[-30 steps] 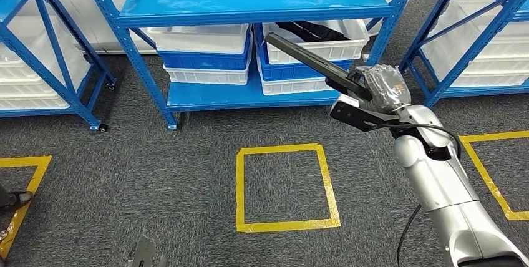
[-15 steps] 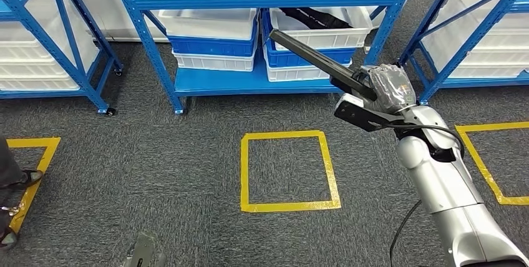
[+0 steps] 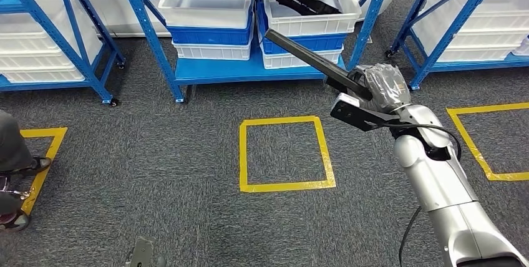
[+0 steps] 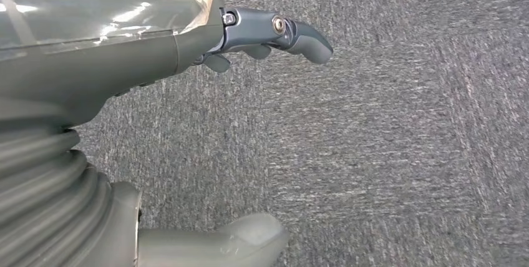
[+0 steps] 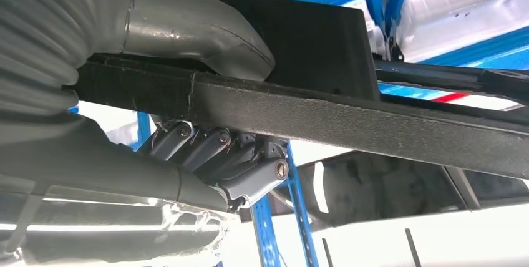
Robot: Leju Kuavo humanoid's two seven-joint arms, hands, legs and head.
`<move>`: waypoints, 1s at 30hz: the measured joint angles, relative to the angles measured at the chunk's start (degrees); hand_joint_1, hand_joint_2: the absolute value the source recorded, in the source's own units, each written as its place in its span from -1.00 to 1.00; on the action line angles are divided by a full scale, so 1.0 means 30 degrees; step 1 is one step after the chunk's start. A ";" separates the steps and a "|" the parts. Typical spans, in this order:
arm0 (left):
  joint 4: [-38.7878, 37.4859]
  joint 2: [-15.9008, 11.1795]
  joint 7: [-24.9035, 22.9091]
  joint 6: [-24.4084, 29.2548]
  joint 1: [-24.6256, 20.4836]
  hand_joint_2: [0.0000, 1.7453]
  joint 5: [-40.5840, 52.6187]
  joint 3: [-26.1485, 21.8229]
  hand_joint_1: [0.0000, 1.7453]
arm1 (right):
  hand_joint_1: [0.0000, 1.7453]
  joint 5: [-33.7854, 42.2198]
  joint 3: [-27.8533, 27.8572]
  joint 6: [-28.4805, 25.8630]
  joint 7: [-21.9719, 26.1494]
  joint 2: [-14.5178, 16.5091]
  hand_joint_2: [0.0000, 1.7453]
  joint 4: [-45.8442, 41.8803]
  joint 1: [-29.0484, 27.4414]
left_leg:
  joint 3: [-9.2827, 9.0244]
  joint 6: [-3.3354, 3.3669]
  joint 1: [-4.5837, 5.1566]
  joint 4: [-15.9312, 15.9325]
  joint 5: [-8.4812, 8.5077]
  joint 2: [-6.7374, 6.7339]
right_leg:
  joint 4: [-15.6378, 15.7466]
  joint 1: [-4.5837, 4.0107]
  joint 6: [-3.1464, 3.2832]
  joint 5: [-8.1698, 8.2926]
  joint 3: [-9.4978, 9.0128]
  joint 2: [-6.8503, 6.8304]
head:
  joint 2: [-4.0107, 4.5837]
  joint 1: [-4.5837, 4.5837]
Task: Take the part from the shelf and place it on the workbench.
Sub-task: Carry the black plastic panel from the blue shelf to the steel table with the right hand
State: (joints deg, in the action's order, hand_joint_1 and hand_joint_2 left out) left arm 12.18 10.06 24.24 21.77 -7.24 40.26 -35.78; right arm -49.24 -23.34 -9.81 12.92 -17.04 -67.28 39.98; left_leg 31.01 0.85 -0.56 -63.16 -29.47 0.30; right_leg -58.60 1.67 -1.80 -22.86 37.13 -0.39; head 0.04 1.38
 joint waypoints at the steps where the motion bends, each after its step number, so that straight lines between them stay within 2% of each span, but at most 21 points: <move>1: 0.0004 -0.0002 0.0011 0.0005 -0.0030 1.00 0.0000 -0.0009 -1.00 | 1.00 -0.0135 0.0053 -0.0142 0.0036 0.0014 1.00 -0.0095 0.0024 | -0.0692 0.0084 0.0069 0.1071 -0.0283 0.0024 | 0.0052 -0.0005 -0.0147 0.0237 0.0105 -0.0015 | 0.0000 -0.0007; 2: 0.0005 0.0000 0.0018 0.0009 -0.0046 1.00 0.0002 -0.0015 -1.00 | 1.00 -0.0258 0.0091 -0.0277 0.0064 0.0031 1.00 -0.0166 0.0048 | -0.0993 0.0166 0.0158 0.1720 -0.0430 0.0033 | 0.0154 -0.0012 -0.0305 0.0495 0.0187 -0.0032 | 0.0000 -0.0007; 3: 0.0005 0.0012 0.0040 0.0002 -0.0050 1.00 -0.0001 -0.0017 -1.00 | 1.00 -0.0333 0.0109 -0.0379 0.0084 0.0051 1.00 -0.0197 0.0055 | -0.0872 0.0278 0.0196 0.1948 -0.0295 0.0014 | 0.0273 -0.0042 -0.0477 0.0767 0.0252 -0.0028 | 0.0000 -0.0021; 4: 0.0004 0.0032 0.0087 -0.0014 -0.0043 1.00 -0.0007 -0.0020 -1.00 | 1.00 -0.0360 0.0128 -0.0433 0.0080 0.0069 1.00 -0.0217 0.0037 | -0.0691 0.0412 0.0220 0.2017 -0.0005 -0.0041 | 0.0319 -0.0036 -0.0569 0.0813 0.0360 -0.0014 | 0.0000 -0.0006; 5: 0.0004 0.0051 0.0159 -0.0035 -0.0040 1.00 -0.0013 -0.0026 -1.00 | 1.00 -0.0361 0.0159 -0.0442 0.0049 0.0082 1.00 -0.0228 0.0012 | -0.0475 0.0610 0.0215 0.2120 0.0297 -0.0093 | 0.0106 -0.0067 -0.0533 0.0481 0.0540 0.0014 | 0.0000 -0.0018; 6: 0.0004 0.0067 0.0241 -0.0056 -0.0036 1.00 -0.0020 -0.0033 -1.00 | 1.00 -0.0348 0.0193 -0.0448 0.0007 0.0093 1.00 -0.0233 -0.0010 | -0.0211 0.0779 0.0193 0.2219 0.0609 -0.0141 | -0.0459 -0.0091 -0.0405 -0.0206 0.0808 0.0040 | 0.0000 -0.0053; 8: 0.0005 0.0080 0.0352 -0.0080 -0.0033 1.00 -0.0022 -0.0048 -1.00 | 1.00 -0.0292 0.0275 -0.0457 -0.0089 0.0100 1.00 -0.0239 -0.0012 | 0.0412 0.0991 0.0202 0.2244 0.1169 -0.0196 | -0.2704 -0.0086 -0.0057 -0.2073 0.1425 0.0061 | 0.0000 -0.0122; 9: 0.0005 0.0087 0.0373 -0.0078 -0.0028 1.00 -0.0020 -0.0055 -1.00 | 1.00 -0.0219 0.0313 -0.0461 -0.0122 0.0102 1.00 -0.0241 -0.0017 | 0.0753 0.0999 0.0220 0.2242 0.1428 -0.0246 | -0.4036 -0.0094 -0.0083 -0.2540 0.1659 0.0068 | 0.0000 -0.0157; 10: 0.0005 0.0098 0.0386 -0.0071 -0.0026 1.00 -0.0015 -0.0062 -1.00 | 1.00 -0.0126 0.0364 -0.0464 -0.0144 0.0107 1.00 -0.0241 -0.0023 | 0.1093 0.0992 0.0235 0.2228 0.1699 -0.0327 | -0.5169 -0.0105 -0.0263 -0.2517 0.1764 0.0073 | 0.0000 -0.0174; 12: 0.0004 0.0117 0.0397 -0.0044 -0.0022 1.00 0.0002 -0.0080 -1.00 | 1.00 0.0069 0.0508 -0.0472 -0.0169 0.0148 1.00 -0.0241 -0.0028 | 0.1752 0.0929 0.0253 0.2194 0.2197 -0.0566 | -0.5834 -0.0119 -0.0797 -0.1391 0.1273 0.0033 | 0.0000 -0.0195; 13: 0.0002 0.0128 0.0399 -0.0036 -0.0019 1.00 0.0009 -0.0088 -1.00 | 1.00 0.0124 0.0594 -0.0475 -0.0177 0.0175 1.00 -0.0244 -0.0024 | 0.2025 0.0867 0.0256 0.2169 0.2420 -0.0696 | -0.5108 -0.0121 -0.0931 -0.0960 0.0512 -0.0141 | 0.0000 -0.0195; 14: 0.0000 0.0137 0.0401 -0.0031 -0.0012 1.00 0.0013 -0.0093 -1.00 | 1.00 0.0157 0.0670 -0.0479 -0.0184 0.0199 1.00 -0.0262 -0.0007 | 0.2240 0.0790 0.0299 0.2121 0.2599 -0.0830 | -0.3647 -0.0185 -0.0901 -0.1000 -0.0706 -0.0471 | 0.0000 -0.0208; 16: 0.0000 0.0162 0.0415 -0.0025 0.0006 1.00 0.0026 -0.0095 -1.00 | 1.00 0.0187 0.0767 -0.0504 -0.0188 0.0250 1.00 -0.0355 0.0062 | 0.2473 0.0620 0.0407 0.2007 0.2889 -0.1129 | -0.0359 -0.0388 -0.0504 -0.2040 -0.2877 -0.1007 | 0.0000 -0.0191; 17: 0.0000 0.0166 0.0423 -0.0022 0.0015 1.00 0.0031 -0.0095 -1.00 | 1.00 0.0202 0.0791 -0.0521 -0.0184 0.0277 1.00 -0.0401 0.0096 | 0.2539 0.0544 0.0454 0.1981 0.3023 -0.1319 | 0.0673 -0.0485 -0.0299 -0.2505 -0.3412 -0.1044 | 0.0000 -0.0186; 19: -0.0002 0.0155 0.0430 -0.0015 0.0049 1.00 0.0036 -0.0095 -1.00 | 1.00 0.0224 0.0833 -0.0544 -0.0186 0.0310 1.00 -0.0434 0.0075 | 0.2679 0.0355 0.0385 0.1940 0.3165 -0.1553 | 0.1105 -0.0376 0.0064 -0.2576 -0.3329 -0.0722 | 0.0000 -0.0166; 20: -0.0002 0.0142 0.0430 -0.0015 0.0079 1.00 0.0036 -0.0095 -1.00 | 1.00 0.0229 0.0851 -0.0548 -0.0191 0.0313 1.00 -0.0434 0.0034 | 0.2800 0.0219 0.0308 0.1726 0.2846 -0.1371 | 0.1100 -0.0290 0.0274 -0.2410 -0.3247 -0.0550 | 0.0000 -0.0172; 22: -0.0002 0.0126 0.0430 -0.0011 0.0144 1.00 0.0036 -0.0097 -1.00 | 1.00 0.0229 0.0860 -0.0548 -0.0206 0.0335 1.00 -0.0434 -0.0013 | 0.3316 -0.0060 0.0160 0.0273 0.1318 -0.0650 | 0.1097 -0.0163 0.0639 -0.2029 -0.3064 -0.0270 | 0.0000 -0.0163; 24: -0.0002 0.0124 0.0428 -0.0007 0.0183 1.00 0.0040 -0.0097 -1.00 | 1.00 0.0229 0.0856 -0.0550 -0.0202 0.0377 1.00 -0.0437 -0.0044 | 0.4026 -0.0232 0.0115 -0.2231 -0.0267 -0.0247 | 0.1047 -0.0192 0.0750 -0.1723 -0.2734 0.0081 | 0.0000 -0.0143; 26: -0.0002 0.0113 0.0417 -0.0004 0.0189 1.00 0.0056 -0.0098 -1.00 | 1.00 0.0213 0.0854 -0.0554 -0.0204 0.0399 1.00 -0.0437 -0.0136 | 0.4048 -0.0295 0.0071 -0.3446 -0.0498 -0.0192 | 0.0933 -0.0204 0.0691 -0.1529 -0.2407 0.0511 | 0.0000 -0.0135; 28: -0.0002 0.0097 0.0399 -0.0002 0.0187 1.00 0.0095 -0.0098 -1.00 | 1.00 0.0158 0.0862 -0.0559 -0.0246 0.0399 1.00 -0.0452 -0.0218 | 0.2760 -0.0219 -0.0001 -0.1877 0.0369 0.0016 | 0.0765 -0.0199 0.0641 -0.1441 -0.2168 0.0934 | 0.0000 -0.0130; 30: -0.0002 0.0053 0.0382 -0.0002 0.0186 1.00 0.0136 -0.0095 -1.00 | 1.00 0.0100 0.0887 -0.0563 -0.0346 0.0395 1.00 -0.0490 -0.0213 | 0.1232 -0.0020 -0.0097 0.0475 0.0952 0.0795 | 0.0643 -0.0195 0.0561 -0.1384 -0.1957 0.1283 | 0.0000 -0.0159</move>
State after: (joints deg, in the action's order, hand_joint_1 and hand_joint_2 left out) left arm 12.17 10.22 25.39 21.77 -6.68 40.67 -36.06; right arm -48.94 -20.68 -11.50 11.88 -15.86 -68.74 39.34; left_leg 34.71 0.79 -0.85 -61.73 -26.62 2.68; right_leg -56.67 1.08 -0.12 -27.02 31.26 3.46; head 0.04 0.91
